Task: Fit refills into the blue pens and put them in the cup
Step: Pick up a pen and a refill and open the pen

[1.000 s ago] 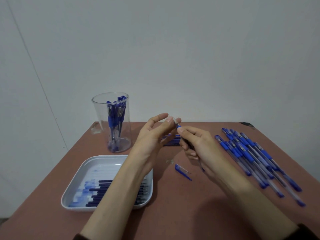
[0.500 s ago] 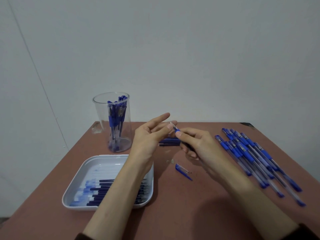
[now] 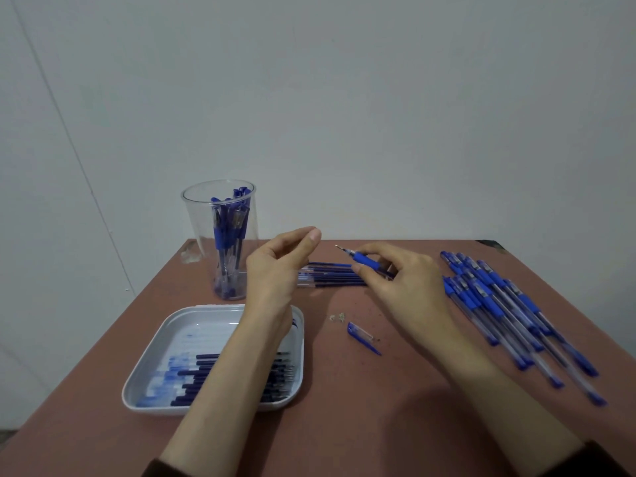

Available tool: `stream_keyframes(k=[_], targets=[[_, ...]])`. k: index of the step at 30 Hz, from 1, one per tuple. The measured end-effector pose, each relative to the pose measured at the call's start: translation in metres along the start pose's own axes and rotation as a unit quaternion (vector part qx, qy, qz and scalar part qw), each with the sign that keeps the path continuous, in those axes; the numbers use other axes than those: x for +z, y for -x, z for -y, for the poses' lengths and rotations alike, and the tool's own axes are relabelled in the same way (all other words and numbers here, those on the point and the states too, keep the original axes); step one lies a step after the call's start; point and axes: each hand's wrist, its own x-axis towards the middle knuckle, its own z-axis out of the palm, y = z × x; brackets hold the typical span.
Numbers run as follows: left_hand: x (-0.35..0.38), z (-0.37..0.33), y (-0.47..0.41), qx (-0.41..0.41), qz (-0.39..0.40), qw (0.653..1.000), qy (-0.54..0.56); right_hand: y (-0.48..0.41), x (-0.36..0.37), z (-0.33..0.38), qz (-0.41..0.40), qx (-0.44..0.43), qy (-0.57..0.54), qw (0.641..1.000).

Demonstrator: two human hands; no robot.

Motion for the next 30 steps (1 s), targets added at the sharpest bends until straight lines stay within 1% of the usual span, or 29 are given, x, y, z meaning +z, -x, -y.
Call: stream_keyframes(k=[1, 2, 3, 4, 6, 8, 9, 10, 11, 13, 17, 19, 20, 21, 23, 24, 25, 27, 30], targets=[[-0.001, 0.001, 0.0, 0.004, 0.005, 1.0, -0.026, -0.001, -0.001, -0.001, -0.012, 0.007, 0.003, 1.0], [-0.001, 0.002, 0.0, 0.014, 0.014, 0.997, -0.076, -0.002, -0.001, -0.003, -0.02, 0.016, 0.001, 1.0], [-0.001, 0.004, 0.0, 0.03, 0.028, 0.988, -0.148, -0.002, -0.002, -0.005, -0.025, 0.026, -0.006, 0.999], [-0.001, 0.006, 0.0, 0.051, 0.046, 0.969, -0.236, -0.003, -0.003, -0.006, -0.027, 0.035, -0.013, 0.999], [0.0, 0.011, 0.002, 0.085, 0.09, 0.908, -0.4, -0.004, -0.004, -0.007, -0.03, 0.044, -0.018, 0.998], [0.002, 0.015, 0.005, 0.101, 0.147, 0.845, -0.504, -0.004, -0.004, -0.008, -0.033, 0.045, -0.015, 0.998], [0.004, 0.017, 0.007, 0.104, 0.179, 0.82, -0.534, -0.004, -0.004, -0.008, -0.033, 0.044, -0.013, 0.998], [0.005, 0.018, 0.009, 0.103, 0.207, 0.801, -0.552, -0.004, -0.004, -0.007, -0.03, 0.043, -0.01, 0.999], [0.006, 0.018, 0.01, 0.099, 0.225, 0.791, -0.561, -0.003, -0.004, -0.007, -0.026, 0.042, -0.007, 0.999], [0.007, 0.017, 0.01, 0.095, 0.237, 0.782, -0.569, -0.003, -0.003, -0.008, -0.024, 0.041, -0.003, 0.999], [0.004, 0.018, 0.009, 0.1, 0.246, 0.786, -0.559, -0.003, -0.002, -0.008, -0.023, 0.041, -0.004, 0.999], [0.004, 0.018, 0.008, 0.099, 0.234, 0.798, -0.547, -0.003, -0.002, -0.009, -0.023, 0.044, -0.007, 0.999], [0.004, 0.016, 0.007, 0.102, 0.213, 0.815, -0.53, -0.004, -0.002, -0.009, -0.022, 0.046, -0.01, 0.999], [0.005, 0.014, 0.006, 0.105, 0.185, 0.842, -0.496, -0.004, -0.003, -0.009, -0.018, 0.047, -0.018, 0.999], [0.006, 0.009, 0.005, 0.086, 0.142, 0.915, -0.367, -0.003, -0.004, -0.007, 0.002, 0.042, -0.051, 0.998], [0.006, 0.006, 0.005, 0.066, 0.133, 0.946, -0.289, -0.003, -0.004, -0.005, 0.018, 0.035, -0.071, 0.997], [0.006, 0.003, 0.007, 0.041, 0.13, 0.966, -0.219, -0.002, -0.005, -0.003, 0.036, 0.03, -0.089, 0.995], [0.007, -0.001, 0.009, 0.002, 0.131, 0.981, -0.142, 0.0, -0.004, 0.002, 0.065, 0.027, -0.112, 0.991], [0.006, -0.002, 0.009, -0.034, 0.126, 0.988, -0.086, 0.0, -0.003, 0.003, 0.076, 0.025, -0.118, 0.99]])
